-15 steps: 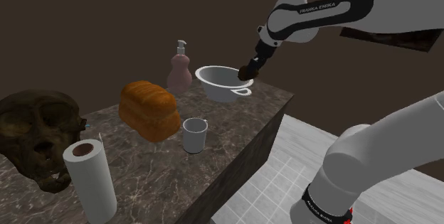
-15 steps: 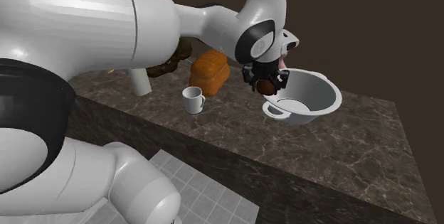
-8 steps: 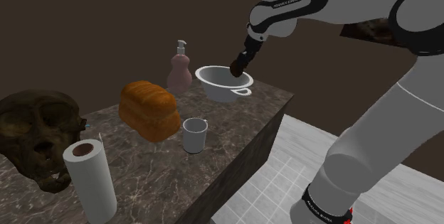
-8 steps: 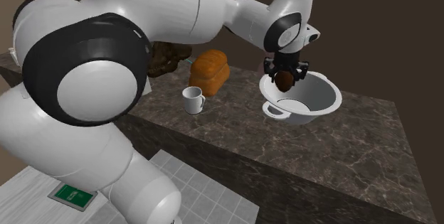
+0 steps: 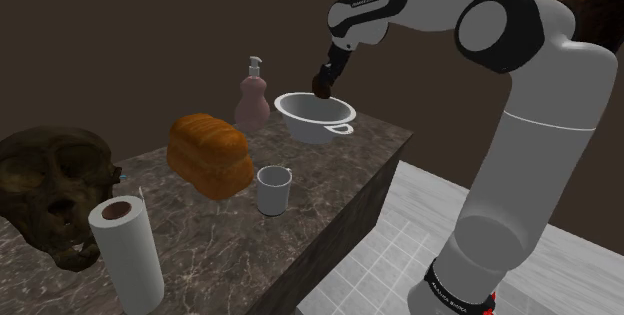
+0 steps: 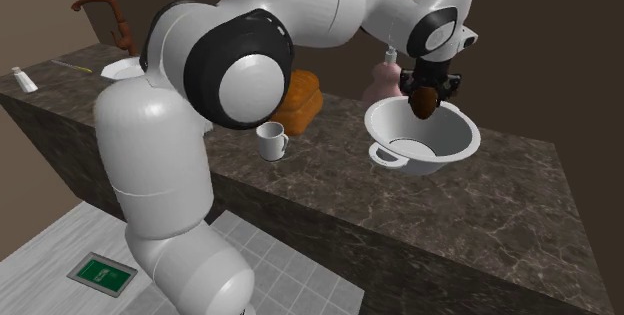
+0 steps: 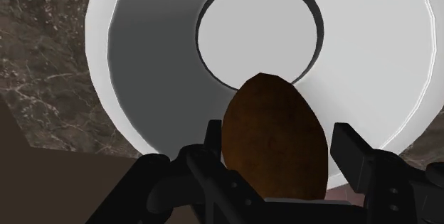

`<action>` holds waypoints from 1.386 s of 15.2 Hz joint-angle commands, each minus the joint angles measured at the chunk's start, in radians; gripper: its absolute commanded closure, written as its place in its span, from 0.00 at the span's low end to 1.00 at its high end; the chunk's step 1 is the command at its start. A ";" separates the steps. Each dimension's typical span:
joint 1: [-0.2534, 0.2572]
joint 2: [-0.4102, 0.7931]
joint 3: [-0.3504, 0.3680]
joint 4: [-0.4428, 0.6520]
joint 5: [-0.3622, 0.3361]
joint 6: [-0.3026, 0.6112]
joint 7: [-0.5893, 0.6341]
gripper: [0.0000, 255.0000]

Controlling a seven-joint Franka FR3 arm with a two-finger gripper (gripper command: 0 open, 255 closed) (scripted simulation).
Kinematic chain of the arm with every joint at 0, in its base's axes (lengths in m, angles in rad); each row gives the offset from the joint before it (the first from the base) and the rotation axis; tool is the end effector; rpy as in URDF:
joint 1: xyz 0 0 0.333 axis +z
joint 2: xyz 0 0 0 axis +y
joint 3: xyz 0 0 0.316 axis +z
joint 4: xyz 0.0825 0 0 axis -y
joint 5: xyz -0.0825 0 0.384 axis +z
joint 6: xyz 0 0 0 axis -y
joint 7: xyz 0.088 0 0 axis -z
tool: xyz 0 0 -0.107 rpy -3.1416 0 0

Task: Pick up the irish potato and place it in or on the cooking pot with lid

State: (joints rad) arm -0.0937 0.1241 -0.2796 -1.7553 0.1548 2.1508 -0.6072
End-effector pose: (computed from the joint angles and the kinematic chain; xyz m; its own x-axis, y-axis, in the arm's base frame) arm 0.5867 -0.2147 0.5220 0.9423 0.1744 0.2857 0.1639 -0.9846 0.0605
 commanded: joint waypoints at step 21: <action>-0.011 0.108 0.008 -0.037 0.052 0.138 -0.043 1.00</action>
State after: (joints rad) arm -0.1045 0.2320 -0.2713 -1.7923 0.2068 2.2886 -0.6506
